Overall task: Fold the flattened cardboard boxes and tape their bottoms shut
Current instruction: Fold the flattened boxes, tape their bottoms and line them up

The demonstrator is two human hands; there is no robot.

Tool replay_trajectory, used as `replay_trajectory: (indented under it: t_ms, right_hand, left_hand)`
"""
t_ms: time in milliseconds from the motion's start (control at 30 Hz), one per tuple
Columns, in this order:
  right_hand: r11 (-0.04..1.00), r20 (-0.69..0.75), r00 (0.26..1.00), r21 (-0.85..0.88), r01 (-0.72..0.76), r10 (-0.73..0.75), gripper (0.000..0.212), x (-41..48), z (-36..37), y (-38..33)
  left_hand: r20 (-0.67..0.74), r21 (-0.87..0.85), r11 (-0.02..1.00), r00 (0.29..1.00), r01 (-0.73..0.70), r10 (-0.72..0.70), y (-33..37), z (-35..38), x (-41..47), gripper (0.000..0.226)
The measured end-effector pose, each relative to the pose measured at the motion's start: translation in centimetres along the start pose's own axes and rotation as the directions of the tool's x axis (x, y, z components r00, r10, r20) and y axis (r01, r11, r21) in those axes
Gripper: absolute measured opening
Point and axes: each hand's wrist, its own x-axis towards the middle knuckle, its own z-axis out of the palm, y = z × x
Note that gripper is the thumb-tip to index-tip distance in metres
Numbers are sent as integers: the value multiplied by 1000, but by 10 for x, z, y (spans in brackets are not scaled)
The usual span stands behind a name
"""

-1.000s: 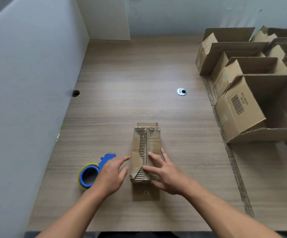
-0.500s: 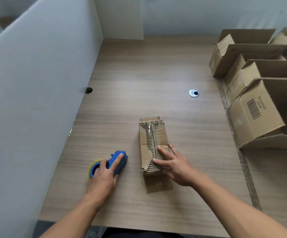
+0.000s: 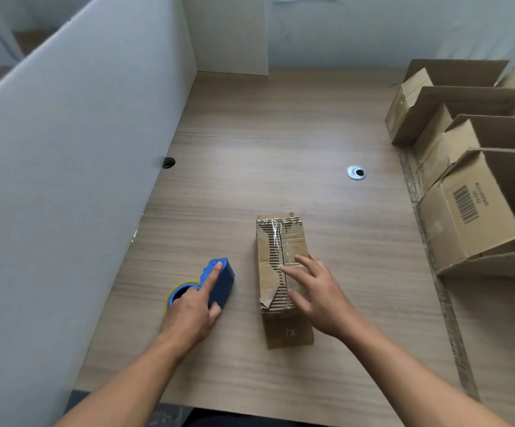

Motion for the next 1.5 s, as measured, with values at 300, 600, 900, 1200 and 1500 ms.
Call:
replay_trajectory:
  t_ms: [300, 600, 900, 1200, 1500]
  right_hand:
    - [952, -76, 988, 265, 152, -136, 44, 12, -30, -30]
    - [908, 7, 983, 384, 165, -182, 38, 16, -41, -39]
    - [924, -163, 982, 352, 146, -94, 12, 15, -39, -36]
    - [680, -220, 876, 717, -152, 428, 15, -22, -36, 21]
    - [489, 0, 769, 772, -406, 639, 23, -46, -23, 56]
  left_hand:
    - [-213, 98, 780, 753, -618, 623, 3, -48, -15, 61]
    - [-147, 100, 646, 631, -757, 762, 22, -74, -22, 62]
    - [-127, -58, 675, 676, -736, 726, 39, -68, -21, 66]
    - [457, -187, 832, 703, -523, 545, 47, -106, 9, 76]
    - [644, -51, 927, 697, -371, 314, 42, -110, 21, 62]
